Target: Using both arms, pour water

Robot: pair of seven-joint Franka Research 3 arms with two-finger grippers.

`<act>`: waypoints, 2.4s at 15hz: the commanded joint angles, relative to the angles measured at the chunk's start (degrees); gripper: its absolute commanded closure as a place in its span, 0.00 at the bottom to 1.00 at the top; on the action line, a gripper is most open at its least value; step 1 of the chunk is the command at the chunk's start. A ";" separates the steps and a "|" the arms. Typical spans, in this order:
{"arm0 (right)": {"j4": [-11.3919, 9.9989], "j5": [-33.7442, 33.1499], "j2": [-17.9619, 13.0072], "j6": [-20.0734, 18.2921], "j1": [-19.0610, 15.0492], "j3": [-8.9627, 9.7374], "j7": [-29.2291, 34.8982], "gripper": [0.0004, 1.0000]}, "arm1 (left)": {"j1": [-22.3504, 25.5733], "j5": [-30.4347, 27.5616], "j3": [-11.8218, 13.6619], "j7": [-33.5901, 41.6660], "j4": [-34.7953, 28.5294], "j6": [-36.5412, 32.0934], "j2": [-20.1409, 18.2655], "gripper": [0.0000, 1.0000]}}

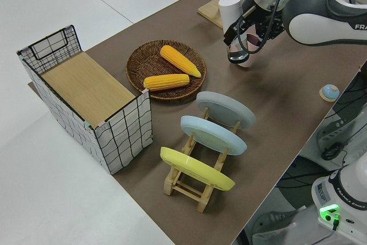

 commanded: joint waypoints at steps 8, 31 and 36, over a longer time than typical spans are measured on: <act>1.68 -1.70 1.61 3.36 -0.12 0.56 1.38 0.81 | -2.12 1.66 -0.66 -4.14 -1.14 1.39 -1.54 1.00; 5.29 -8.46 -6.11 -19.11 -5.74 -0.41 -14.32 0.01 | -2.29 0.79 -6.46 -4.14 -9.93 7.63 -4.18 1.00; 5.20 -12.15 -12.62 -30.46 -13.11 -1.46 -35.23 0.01 | -2.38 -0.71 -8.57 -4.14 -12.38 7.37 -6.19 1.00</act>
